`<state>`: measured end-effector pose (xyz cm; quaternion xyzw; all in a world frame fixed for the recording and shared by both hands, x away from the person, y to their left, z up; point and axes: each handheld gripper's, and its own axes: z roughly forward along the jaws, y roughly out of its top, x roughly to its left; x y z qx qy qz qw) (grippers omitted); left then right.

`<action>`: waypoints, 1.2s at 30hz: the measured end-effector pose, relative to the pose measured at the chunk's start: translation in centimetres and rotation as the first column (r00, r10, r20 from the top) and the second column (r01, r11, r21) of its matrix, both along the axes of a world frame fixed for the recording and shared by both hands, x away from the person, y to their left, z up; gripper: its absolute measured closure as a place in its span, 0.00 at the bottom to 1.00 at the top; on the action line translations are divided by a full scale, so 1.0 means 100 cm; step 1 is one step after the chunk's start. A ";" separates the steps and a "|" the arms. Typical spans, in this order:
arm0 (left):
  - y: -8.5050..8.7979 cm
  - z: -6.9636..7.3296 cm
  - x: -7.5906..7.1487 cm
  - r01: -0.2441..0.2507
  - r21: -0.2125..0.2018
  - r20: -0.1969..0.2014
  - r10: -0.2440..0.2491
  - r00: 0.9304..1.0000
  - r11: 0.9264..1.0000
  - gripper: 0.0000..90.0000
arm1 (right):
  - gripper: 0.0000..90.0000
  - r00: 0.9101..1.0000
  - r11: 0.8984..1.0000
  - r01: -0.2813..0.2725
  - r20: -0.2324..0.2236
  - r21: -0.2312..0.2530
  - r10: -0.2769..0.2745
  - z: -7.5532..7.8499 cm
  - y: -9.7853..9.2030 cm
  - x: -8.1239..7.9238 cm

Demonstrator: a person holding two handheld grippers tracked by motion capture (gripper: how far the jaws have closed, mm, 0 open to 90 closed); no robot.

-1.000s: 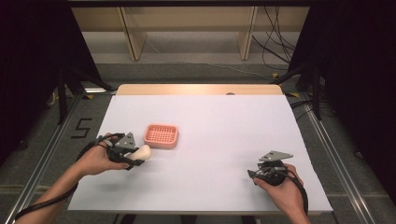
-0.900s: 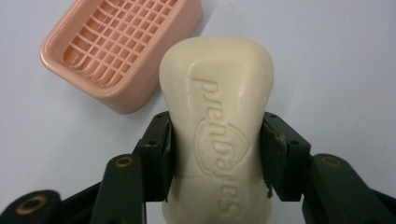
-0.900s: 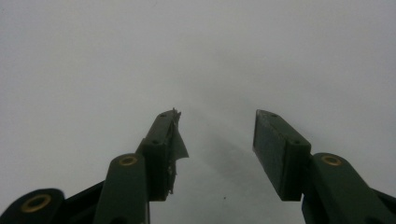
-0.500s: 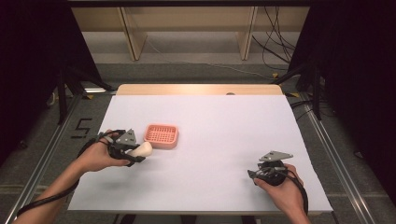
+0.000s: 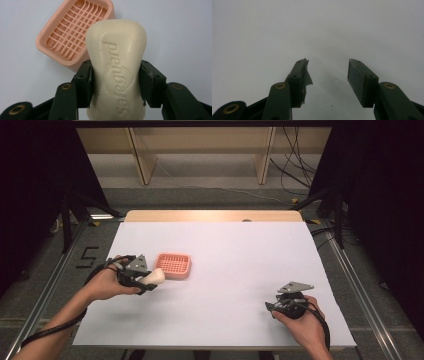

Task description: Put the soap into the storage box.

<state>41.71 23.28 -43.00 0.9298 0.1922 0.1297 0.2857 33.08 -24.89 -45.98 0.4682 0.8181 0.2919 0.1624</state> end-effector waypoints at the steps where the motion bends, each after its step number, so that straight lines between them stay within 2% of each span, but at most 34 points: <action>1: 0.000 0.000 0.001 0.005 0.004 0.002 -0.005 1.000 1.000 0.55 | 0.57 1.000 1.000 0.000 0.000 0.000 0.000 0.000 0.000 0.000; 3: -0.001 0.001 0.002 0.010 0.005 0.011 -0.010 1.000 1.000 0.55 | 0.57 1.000 1.000 -0.001 -0.003 0.000 0.001 0.000 0.000 0.000; 4: -0.001 0.001 0.003 0.002 0.000 -0.001 -0.002 1.000 1.000 0.55 | 0.57 1.000 1.000 -0.002 -0.003 0.000 0.002 0.000 0.000 0.000; 8: -0.002 0.001 0.005 0.000 -0.003 0.003 0.000 1.000 1.000 0.55 | 0.57 1.000 1.000 0.000 0.001 0.000 0.000 0.000 0.000 0.000; 11: -0.002 0.002 0.007 0.012 0.006 0.012 -0.012 1.000 1.000 0.55 | 0.57 1.000 1.000 -0.001 0.000 0.001 0.001 0.000 0.000 0.000; 14: -0.002 0.002 0.008 -0.002 -0.003 0.003 0.002 1.000 1.000 0.55 | 0.57 1.000 1.000 -0.001 0.001 0.001 0.001 0.000 -0.001 0.000; 19: -0.004 0.004 0.011 0.001 -0.003 0.010 -0.001 1.000 1.000 0.55 | 0.57 1.000 1.000 -0.003 0.019 -0.003 0.003 0.001 -0.001 0.000; 20: -0.004 0.005 0.012 0.014 0.010 0.016 -0.014 1.000 1.000 0.55 | 0.57 1.000 1.000 0.003 0.011 0.003 -0.004 0.001 -0.001 0.000; 21: -0.004 0.004 0.012 0.005 0.001 0.015 -0.005 1.000 1.000 0.55 | 0.57 1.000 1.000 0.009 0.006 0.009 -0.009 0.001 -0.001 -0.001; 24: -0.004 0.005 0.014 0.010 0.010 0.011 -0.010 1.000 1.000 0.55 | 0.57 1.000 1.000 -0.004 0.027 -0.004 0.005 0.001 -0.003 0.000; 26: -0.005 0.005 0.014 -0.001 -0.001 0.015 0.001 1.000 1.000 0.55 | 0.57 1.000 1.000 0.000 0.026 -0.001 0.000 0.001 -0.002 0.000; 27: -0.005 0.006 0.016 0.004 0.004 0.020 -0.005 1.000 1.000 0.55 | 0.57 1.000 1.000 0.018 0.012 0.013 -0.018 0.001 -0.001 -0.001; 29: -0.005 0.006 0.016 0.005 0.001 0.014 -0.005 1.000 1.000 0.55 | 0.57 1.000 1.000 0.016 0.007 0.008 -0.016 0.002 -0.002 -0.002; 36: -0.007 0.008 0.021 0.020 0.010 0.024 -0.020 1.000 1.000 0.55 | 0.57 1.000 1.000 0.003 0.026 -0.003 -0.003 0.001 -0.004 -0.002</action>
